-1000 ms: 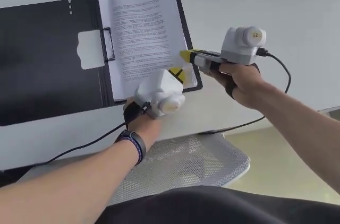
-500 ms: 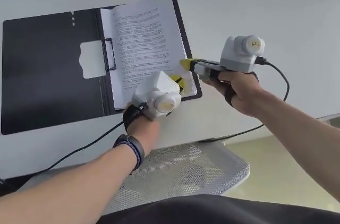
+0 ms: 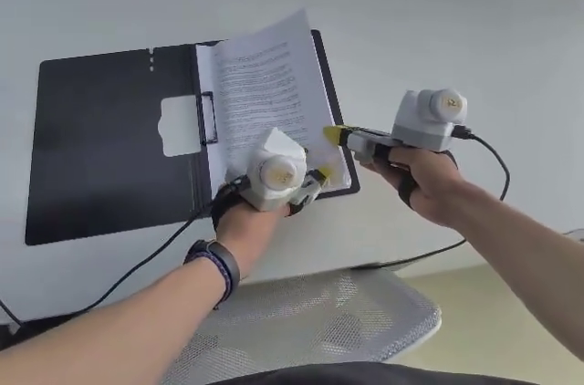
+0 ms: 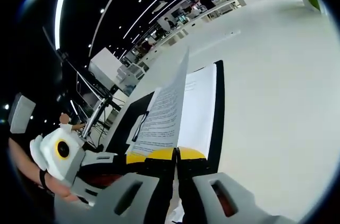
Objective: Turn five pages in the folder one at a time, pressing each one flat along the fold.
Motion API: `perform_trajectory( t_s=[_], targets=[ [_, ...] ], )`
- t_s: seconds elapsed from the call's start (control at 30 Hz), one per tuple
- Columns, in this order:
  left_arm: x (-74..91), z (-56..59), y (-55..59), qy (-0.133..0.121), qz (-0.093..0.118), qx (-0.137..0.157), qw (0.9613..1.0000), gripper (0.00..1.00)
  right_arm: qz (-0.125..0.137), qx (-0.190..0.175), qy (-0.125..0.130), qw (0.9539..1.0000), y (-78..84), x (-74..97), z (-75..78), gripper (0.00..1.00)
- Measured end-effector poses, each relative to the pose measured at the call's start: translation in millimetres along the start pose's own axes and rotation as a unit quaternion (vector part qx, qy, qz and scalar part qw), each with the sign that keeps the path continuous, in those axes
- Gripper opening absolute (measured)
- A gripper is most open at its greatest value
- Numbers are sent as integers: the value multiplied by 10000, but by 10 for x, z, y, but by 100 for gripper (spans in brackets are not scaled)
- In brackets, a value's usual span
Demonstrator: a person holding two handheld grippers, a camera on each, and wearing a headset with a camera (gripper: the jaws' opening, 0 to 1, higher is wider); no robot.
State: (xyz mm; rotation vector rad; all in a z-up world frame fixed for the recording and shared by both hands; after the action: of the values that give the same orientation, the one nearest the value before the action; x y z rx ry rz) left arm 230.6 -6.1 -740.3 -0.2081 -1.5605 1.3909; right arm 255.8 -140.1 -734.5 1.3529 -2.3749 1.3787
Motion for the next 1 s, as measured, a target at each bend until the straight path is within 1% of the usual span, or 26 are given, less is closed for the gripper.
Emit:
perform_trajectory(
  t_s=[0.13, 0.2, 0.23, 0.33, 0.43, 0.53, 0.7, 0.77, 0.8, 0.87, 0.97, 1.0],
  targets=[
    [131, -49, -68, 40, 36, 6, 10000, 37, 64, -39, -37, 10000, -16, 30, -32, 0],
    [192, -93, -67, -8, -64, 97, 9999, 42, 110, -63, -68, 9999, -24, 41, -54, 0],
    [226, -111, -69, -13, -46, 89, 9999, 44, 151, -92, -84, 9998, -34, 53, -81, 0],
    [338, -161, -81, -41, -68, 21, 10000, 46, 207, -92, -138, 9996, -44, 69, -139, 0],
    [447, -215, -109, -56, -13, -29, 10000, 49, 288, -73, -213, 9993, -66, 76, -186, 0],
    [577, -274, -166, -98, 89, -44, 9999, 51, 372, -74, -299, 9988, -94, 91, -252, 0],
    [764, -331, -238, -124, 245, -88, 9996, 55, 445, 0, -434, 9981, -155, 110, -357, 0],
    [860, -372, -260, -162, 314, -63, 9994, 57, 467, 36, -492, 9977, -182, 111, -406, 0],
    [876, -378, -262, -170, 329, -65, 9993, 58, 490, 55, -517, 9974, -200, 110, -438, 0],
    [972, -402, -275, -191, 386, -31, 9991, 60, 552, 54, -591, 9967, -230, 104, -495, 0],
    [1126, -427, -275, -232, 404, -50, 9989, 61, 634, 62, -696, 9955, -271, 86, -592, 0],
    [1179, -445, -252, -272, 315, -149, 9990, 61, 654, 88, -743, 9950, -285, 72, -634, 0]
  ],
)
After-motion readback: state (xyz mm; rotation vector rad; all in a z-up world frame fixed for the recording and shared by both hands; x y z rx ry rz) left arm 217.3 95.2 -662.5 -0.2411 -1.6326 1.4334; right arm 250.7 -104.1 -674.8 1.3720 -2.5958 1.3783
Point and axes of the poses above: the centre of the closed fingertips' face, and the gripper's own axes: x roughly backward along the fingers, z roughly to its right, y roughly out of its underside, the point moved 9 cm from there along x, roughly backward along the fingers, and after that the axes turned 3 degrees about x, right-handed, at the moved point
